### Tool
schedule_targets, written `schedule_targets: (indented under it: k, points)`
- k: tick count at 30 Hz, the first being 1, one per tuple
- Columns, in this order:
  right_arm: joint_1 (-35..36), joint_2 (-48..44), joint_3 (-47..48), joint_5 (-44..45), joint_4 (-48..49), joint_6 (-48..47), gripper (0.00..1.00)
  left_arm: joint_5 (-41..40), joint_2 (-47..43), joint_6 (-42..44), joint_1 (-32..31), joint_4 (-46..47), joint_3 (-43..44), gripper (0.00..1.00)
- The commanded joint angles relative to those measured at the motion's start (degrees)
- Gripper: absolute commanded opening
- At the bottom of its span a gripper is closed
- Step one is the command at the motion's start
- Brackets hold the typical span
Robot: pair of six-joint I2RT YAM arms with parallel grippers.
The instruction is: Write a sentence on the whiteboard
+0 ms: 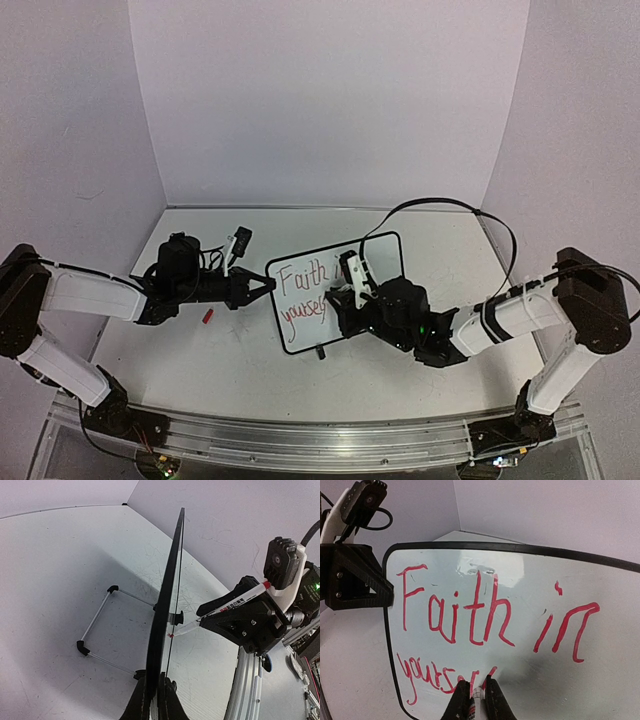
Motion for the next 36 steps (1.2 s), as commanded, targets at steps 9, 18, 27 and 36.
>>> schedule_targets:
  k: [9, 18, 27, 36]
  points:
    - [0.0, 0.8, 1.9, 9.9, -0.6, 0.5, 0.00, -1.3, -2.1, 2.5, 0.1, -0.5, 0.4, 0.00]
    - [0.0, -18.2, -8.2, 0.2, 3.5, -2.4, 0.00, -1.6, -1.8, 2.5, 0.1, -0.5, 0.3, 0.00]
    - [-2.0, -16.6, -6.1, -1.7, 1.3, -10.4, 0.00, -3.0, -2.5, 2.9, 0.1, -0.8, -0.2, 0.00]
    - [-1.9, -11.3, -4.4, -5.2, 0.6, -8.9, 0.00, -4.0, -2.4, 3.0, 0.1, -1.8, 0.1, 0.00]
